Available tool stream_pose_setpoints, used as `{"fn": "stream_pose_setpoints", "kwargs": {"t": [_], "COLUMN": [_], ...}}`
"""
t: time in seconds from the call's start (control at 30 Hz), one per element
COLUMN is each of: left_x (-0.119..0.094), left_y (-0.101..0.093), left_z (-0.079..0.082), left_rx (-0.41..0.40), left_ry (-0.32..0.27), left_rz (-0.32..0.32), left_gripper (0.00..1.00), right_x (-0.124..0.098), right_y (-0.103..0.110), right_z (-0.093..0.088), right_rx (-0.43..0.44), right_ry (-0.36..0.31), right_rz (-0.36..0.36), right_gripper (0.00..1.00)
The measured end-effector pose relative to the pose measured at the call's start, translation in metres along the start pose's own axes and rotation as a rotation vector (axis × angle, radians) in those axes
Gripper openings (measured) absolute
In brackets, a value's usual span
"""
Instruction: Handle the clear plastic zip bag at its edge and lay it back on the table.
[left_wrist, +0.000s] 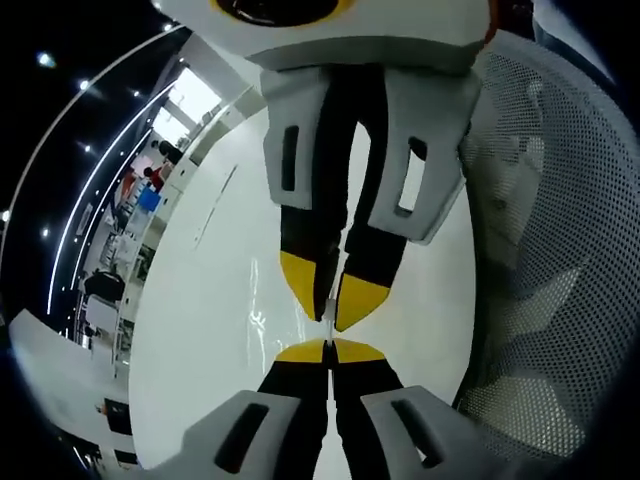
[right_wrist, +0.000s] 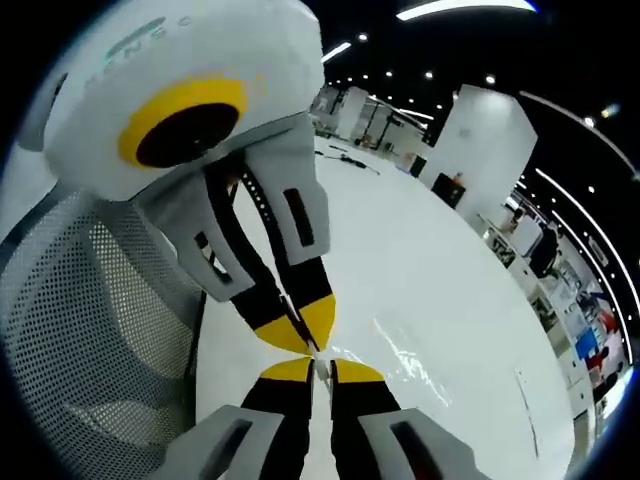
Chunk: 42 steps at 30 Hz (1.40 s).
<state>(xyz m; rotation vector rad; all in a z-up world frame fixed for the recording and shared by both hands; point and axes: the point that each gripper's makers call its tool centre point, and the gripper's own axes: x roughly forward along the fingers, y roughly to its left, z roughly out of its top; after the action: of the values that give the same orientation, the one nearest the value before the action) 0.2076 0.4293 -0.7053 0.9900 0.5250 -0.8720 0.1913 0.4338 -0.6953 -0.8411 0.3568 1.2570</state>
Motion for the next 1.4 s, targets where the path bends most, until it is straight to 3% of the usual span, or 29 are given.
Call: {"fn": "stream_pose_setpoints", "kwargs": {"t": [0.23, 1.4], "left_x": [0.002, 0.001], "left_y": [-0.005, -0.01], "left_z": [-0.002, -0.008], "left_rx": [0.041, 0.018], "left_ry": [0.017, 0.055], "left_rz": [-0.03, -0.043], "left_gripper": [0.0, 0.0], "right_x": [0.002, 0.003], "right_y": [0.005, 0.005], "right_z": [-0.002, -0.021], "right_rx": [-0.133, -0.085], "right_ry": [0.053, 0.102], "right_rz": [0.014, 0.021], "right_gripper": [0.0, 0.0]}}
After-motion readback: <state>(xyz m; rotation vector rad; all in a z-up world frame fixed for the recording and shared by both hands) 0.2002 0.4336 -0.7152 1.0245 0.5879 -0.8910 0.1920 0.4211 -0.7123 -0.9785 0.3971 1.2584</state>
